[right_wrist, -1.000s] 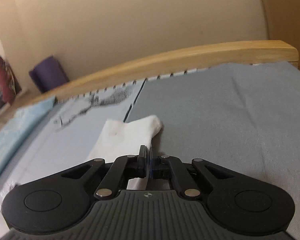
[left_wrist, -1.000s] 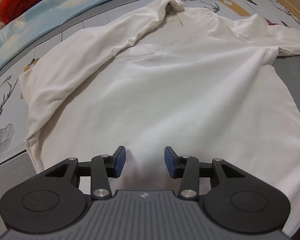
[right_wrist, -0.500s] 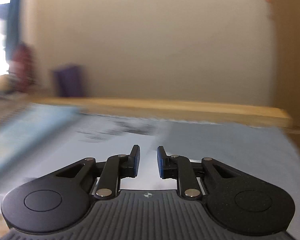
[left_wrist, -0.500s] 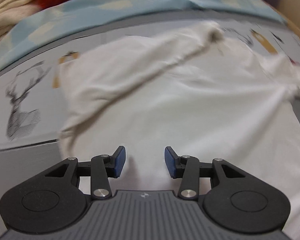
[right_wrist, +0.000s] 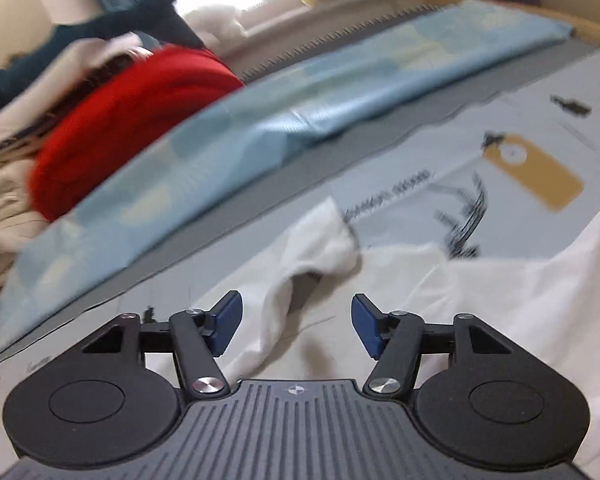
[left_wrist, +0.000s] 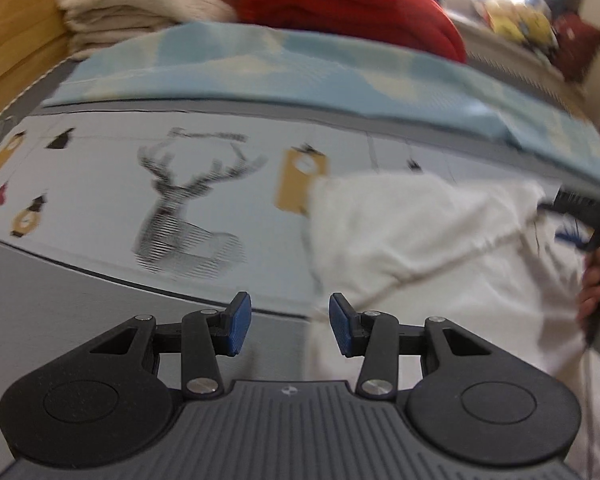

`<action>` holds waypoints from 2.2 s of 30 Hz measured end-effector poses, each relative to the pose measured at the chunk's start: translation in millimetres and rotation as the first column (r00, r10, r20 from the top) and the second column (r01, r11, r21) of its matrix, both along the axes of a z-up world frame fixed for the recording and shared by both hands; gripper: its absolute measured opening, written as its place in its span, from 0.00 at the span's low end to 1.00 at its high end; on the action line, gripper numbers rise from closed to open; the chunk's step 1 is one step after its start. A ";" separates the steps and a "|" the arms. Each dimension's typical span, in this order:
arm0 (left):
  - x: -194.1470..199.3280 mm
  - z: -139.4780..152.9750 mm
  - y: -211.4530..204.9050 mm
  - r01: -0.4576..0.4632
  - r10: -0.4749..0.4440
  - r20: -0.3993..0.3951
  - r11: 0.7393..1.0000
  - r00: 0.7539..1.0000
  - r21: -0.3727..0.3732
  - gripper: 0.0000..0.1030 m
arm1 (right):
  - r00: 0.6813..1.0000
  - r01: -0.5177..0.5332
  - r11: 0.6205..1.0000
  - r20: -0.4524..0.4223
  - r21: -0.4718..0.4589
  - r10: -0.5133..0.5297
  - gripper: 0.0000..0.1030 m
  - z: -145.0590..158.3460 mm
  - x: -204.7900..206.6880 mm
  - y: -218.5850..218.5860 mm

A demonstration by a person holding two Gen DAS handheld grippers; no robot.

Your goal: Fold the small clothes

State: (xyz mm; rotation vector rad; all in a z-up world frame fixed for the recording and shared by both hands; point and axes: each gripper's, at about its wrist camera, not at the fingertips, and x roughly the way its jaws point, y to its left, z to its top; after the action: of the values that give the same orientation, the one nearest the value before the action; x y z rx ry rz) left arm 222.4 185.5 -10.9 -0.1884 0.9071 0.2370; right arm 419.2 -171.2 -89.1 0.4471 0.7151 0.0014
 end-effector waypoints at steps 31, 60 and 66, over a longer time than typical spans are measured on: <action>-52.2 -12.3 176.9 -0.332 0.353 -0.001 0.876 0.935 -0.349 0.47 | 0.777 -0.620 0.773 0.031 -0.139 0.629 0.15 53.5 -130.6 258.0; 29.2 -83.9 205.0 -0.555 0.554 0.038 0.828 0.832 0.086 0.07 | 0.978 -0.204 0.915 -0.114 -0.347 0.174 0.42 62.6 -161.6 -50.2; -63.5 -88.1 319.2 -0.805 0.824 0.021 0.548 0.566 0.227 0.07 | 0.975 -0.216 0.917 -0.128 -0.336 0.182 0.42 65.4 -161.4 -42.0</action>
State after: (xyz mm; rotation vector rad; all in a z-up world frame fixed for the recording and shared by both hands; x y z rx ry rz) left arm 159.0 504.6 -99.0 -0.4046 0.8156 1.2434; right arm 257.8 -213.2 -23.7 0.0324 0.8333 0.0453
